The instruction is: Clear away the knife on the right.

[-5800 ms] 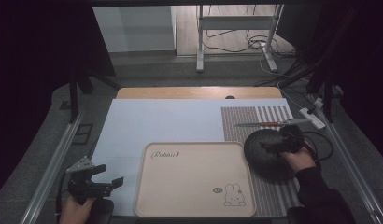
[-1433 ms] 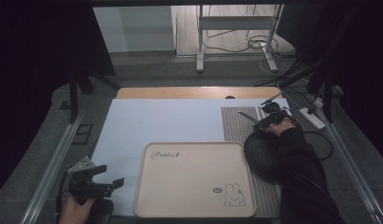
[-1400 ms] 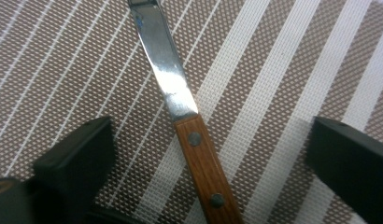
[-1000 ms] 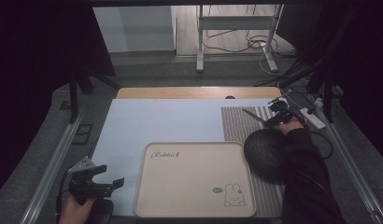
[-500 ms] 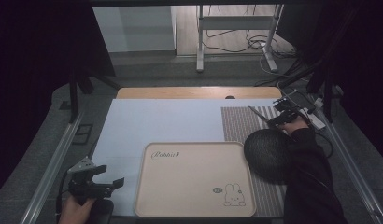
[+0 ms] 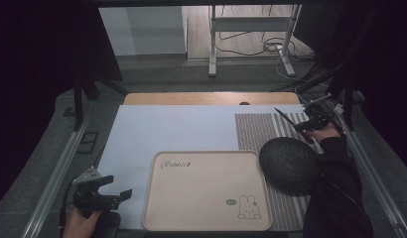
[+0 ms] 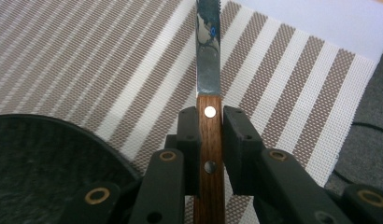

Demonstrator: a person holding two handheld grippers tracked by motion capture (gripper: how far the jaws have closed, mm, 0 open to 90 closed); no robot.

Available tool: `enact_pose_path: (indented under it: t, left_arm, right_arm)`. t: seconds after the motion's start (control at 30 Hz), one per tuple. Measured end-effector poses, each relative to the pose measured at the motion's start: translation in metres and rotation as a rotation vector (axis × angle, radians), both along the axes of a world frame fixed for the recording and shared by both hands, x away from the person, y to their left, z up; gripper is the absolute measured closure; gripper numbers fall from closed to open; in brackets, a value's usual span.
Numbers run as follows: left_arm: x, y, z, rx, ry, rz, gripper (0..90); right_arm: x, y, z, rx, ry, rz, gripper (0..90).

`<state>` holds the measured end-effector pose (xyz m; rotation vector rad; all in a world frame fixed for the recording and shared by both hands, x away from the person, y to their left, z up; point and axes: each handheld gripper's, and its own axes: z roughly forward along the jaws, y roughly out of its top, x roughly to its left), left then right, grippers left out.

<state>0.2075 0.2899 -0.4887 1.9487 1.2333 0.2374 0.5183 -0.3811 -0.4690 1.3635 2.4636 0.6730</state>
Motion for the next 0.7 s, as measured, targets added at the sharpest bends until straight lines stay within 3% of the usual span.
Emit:
enact_pose_path:
  t: [0.7]
  left_arm:
    - [0.0, 0.0, 0.0, 0.005, 0.001, 0.0, 4.3]
  right_arm:
    - [-0.04, 0.047, 0.013, 0.046, 0.007, 0.097, 77.1]
